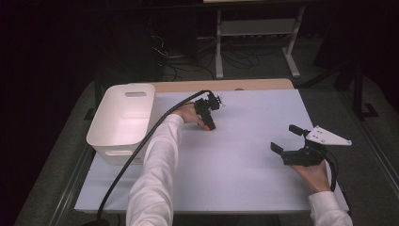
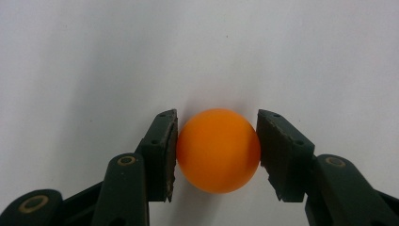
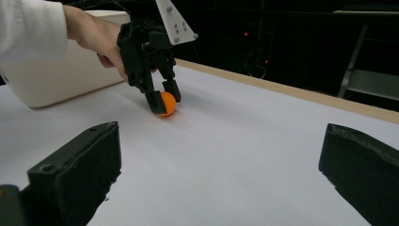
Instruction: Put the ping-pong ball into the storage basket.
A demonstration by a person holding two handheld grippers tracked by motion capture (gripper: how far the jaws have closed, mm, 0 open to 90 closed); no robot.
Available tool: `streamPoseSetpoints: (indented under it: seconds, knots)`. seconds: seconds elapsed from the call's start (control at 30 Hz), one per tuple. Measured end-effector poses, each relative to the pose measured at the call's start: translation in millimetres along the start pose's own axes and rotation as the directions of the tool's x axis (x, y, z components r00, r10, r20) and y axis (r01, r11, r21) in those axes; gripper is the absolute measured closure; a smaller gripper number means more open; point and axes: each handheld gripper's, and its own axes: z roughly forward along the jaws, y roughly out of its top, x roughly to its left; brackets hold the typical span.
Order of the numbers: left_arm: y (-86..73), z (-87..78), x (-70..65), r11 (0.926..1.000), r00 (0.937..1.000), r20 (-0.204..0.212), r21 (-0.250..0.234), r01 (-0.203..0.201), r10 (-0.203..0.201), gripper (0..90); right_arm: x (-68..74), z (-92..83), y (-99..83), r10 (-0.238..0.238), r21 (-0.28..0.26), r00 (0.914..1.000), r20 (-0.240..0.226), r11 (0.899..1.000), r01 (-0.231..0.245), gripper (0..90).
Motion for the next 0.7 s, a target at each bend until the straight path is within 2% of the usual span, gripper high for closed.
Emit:
streamPoseSetpoints:
  seconds: [0.33, 0.43, 0.5, 0.63, 0.7]
  knots:
    - [0.6, -6.3, -1.2, 1.0, 0.9996, -0.029, -0.006, -0.003, 0.002, 50.7, 0.0, -0.8, 0.3, 0.001, -0.007, 1.0, 0.006, 1.0, -0.001, 0.0]
    - [1.0, -6.9, -2.4, 1.0, 0.9997, -0.024, -0.005, -0.002, 0.002, 50.8, -0.2, -1.0, 0.4, 0.003, -0.012, 1.0, 0.007, 1.0, -0.003, 0.0]
    - [3.0, -9.8, -4.6, 0.9998, 0.9996, -0.023, -0.01, -0.018, 0.018, 50.8, -0.5, -1.5, 0.4, 0.006, -0.013, 1.0, 0.006, 1.0, -0.006, 0.0]
    - [4.2, -14.2, -6.3, 0.9995, 0.9997, -0.019, -0.027, -0.016, 0.015, 50.8, -0.6, -1.5, 0.4, 0.006, -0.013, 1.0, 0.005, 1.0, -0.006, 0.0]
    - [4.8, -19.2, -9.3, 0.9988, 0.9994, -0.024, -0.041, -0.027, 0.026, 50.8, -0.7, -1.4, 0.3, 0.007, -0.012, 1.0, 0.004, 1.0, -0.007, 0.0]
